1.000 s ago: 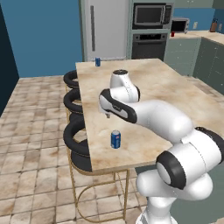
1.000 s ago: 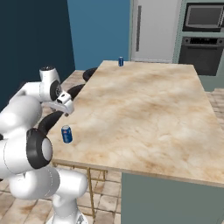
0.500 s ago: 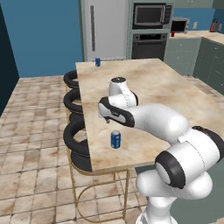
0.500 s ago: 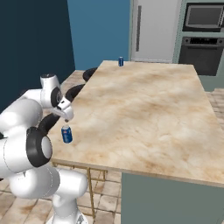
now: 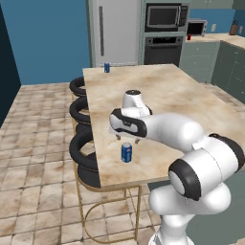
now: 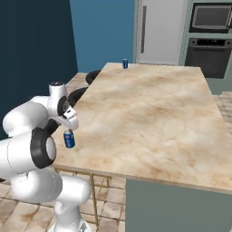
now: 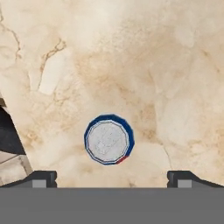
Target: Four empty soda cans are scattered around the kitchen. Gather all the cans and cluster them next to the stove for recycling.
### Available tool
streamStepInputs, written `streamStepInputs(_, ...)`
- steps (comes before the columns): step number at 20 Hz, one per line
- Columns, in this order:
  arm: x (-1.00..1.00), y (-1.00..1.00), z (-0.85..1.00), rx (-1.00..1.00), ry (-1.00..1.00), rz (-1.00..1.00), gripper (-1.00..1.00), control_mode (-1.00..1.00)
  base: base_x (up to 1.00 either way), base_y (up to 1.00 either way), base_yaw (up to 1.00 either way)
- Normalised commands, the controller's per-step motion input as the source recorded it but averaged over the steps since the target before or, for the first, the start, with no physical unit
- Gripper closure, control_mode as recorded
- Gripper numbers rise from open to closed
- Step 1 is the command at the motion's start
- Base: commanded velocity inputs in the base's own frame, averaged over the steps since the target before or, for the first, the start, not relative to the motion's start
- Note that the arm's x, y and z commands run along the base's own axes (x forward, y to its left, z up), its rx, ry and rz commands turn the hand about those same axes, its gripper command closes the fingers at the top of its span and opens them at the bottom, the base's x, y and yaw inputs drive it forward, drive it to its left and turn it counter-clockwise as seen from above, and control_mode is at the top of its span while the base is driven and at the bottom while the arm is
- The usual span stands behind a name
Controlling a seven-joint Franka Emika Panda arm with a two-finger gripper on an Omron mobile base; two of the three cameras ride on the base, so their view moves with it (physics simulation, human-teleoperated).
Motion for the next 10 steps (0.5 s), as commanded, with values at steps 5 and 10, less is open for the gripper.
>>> streamStepInputs(5,0.07,0.00,-0.29,0.00,0.02,0.00,-1.00,-1.00,0.00,0.00,0.00)
streamStepInputs(10,0.07,0.00,-0.28,0.00,0.00,0.00,-1.00,-1.00,0.00,0.00,0.00)
